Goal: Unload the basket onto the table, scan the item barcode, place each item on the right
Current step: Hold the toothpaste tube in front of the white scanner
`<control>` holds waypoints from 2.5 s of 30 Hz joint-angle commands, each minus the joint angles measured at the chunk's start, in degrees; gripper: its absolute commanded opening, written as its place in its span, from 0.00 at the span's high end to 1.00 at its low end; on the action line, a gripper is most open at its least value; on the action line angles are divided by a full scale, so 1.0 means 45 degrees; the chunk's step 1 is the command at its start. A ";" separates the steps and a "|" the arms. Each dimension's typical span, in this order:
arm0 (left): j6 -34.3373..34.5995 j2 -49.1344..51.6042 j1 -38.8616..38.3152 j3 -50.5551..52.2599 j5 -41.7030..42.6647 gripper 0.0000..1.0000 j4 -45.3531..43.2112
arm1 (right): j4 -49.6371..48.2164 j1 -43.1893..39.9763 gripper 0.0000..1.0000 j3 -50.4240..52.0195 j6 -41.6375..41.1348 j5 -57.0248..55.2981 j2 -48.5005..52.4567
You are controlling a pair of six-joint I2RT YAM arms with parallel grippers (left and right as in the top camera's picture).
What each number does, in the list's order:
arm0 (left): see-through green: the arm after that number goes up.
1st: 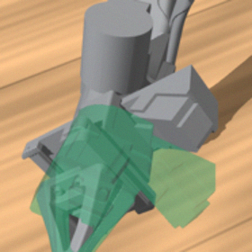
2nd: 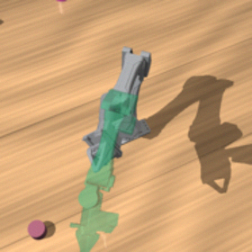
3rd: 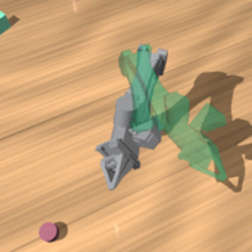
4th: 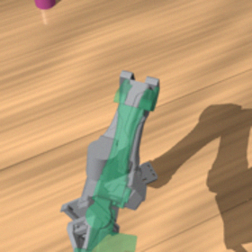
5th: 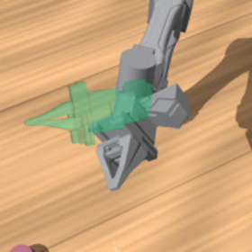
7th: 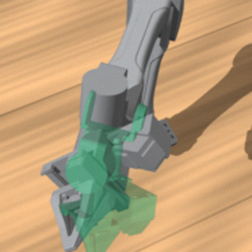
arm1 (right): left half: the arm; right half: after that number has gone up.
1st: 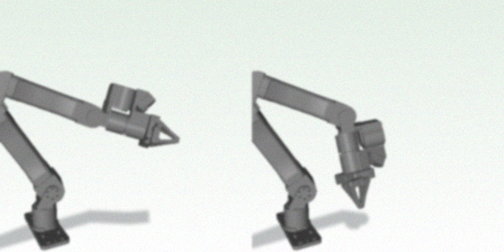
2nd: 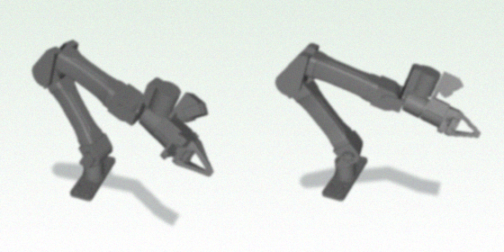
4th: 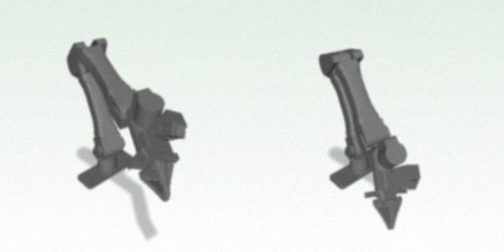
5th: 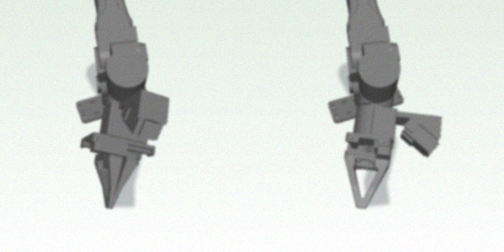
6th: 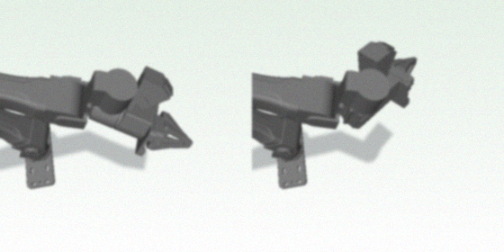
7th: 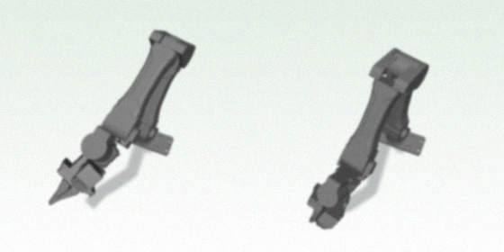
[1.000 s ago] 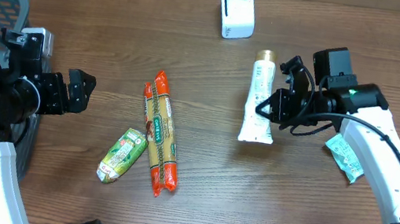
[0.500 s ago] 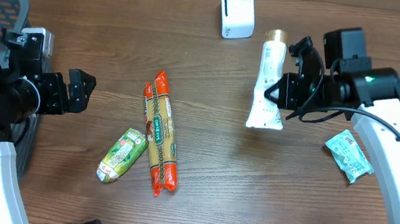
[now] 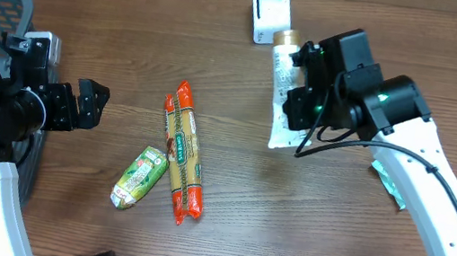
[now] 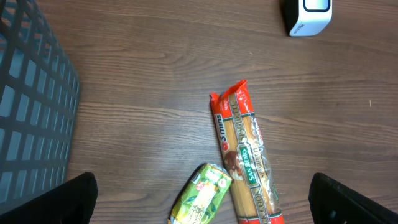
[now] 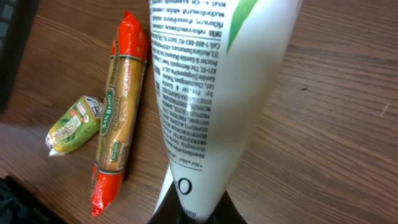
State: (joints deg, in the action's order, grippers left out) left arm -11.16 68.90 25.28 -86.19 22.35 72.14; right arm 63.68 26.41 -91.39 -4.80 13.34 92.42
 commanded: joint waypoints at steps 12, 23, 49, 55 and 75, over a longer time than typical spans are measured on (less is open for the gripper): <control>-0.0287 -0.0005 0.0068 -0.0019 0.0233 0.00 -0.0039 | -0.0831 0.0452 0.96 -0.2458 -0.0160 -0.6130 -0.0282; -0.0287 -0.0005 0.0068 -0.0019 0.0233 0.00 -0.0039 | -0.6921 0.0782 0.96 -0.2458 0.7796 -1.1128 0.2467; -0.0287 -0.0005 0.0068 -0.0019 0.0233 0.01 -0.0039 | -1.7180 -0.0340 0.96 -0.2458 1.6689 -1.1540 0.9117; -0.0287 -0.0005 0.0068 -0.0019 0.0233 0.00 -0.0039 | -1.7262 -0.0340 0.96 -0.2458 1.6694 -1.1225 0.9466; -0.0287 -0.0005 0.0068 -0.0019 0.0233 0.00 -0.0039 | -1.4576 -0.0325 0.96 -0.2458 1.2439 -1.1740 0.7611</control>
State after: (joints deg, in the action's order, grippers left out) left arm -11.16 68.90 25.28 -86.17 22.35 72.14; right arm -4.93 24.80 -100.49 61.14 -39.24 136.73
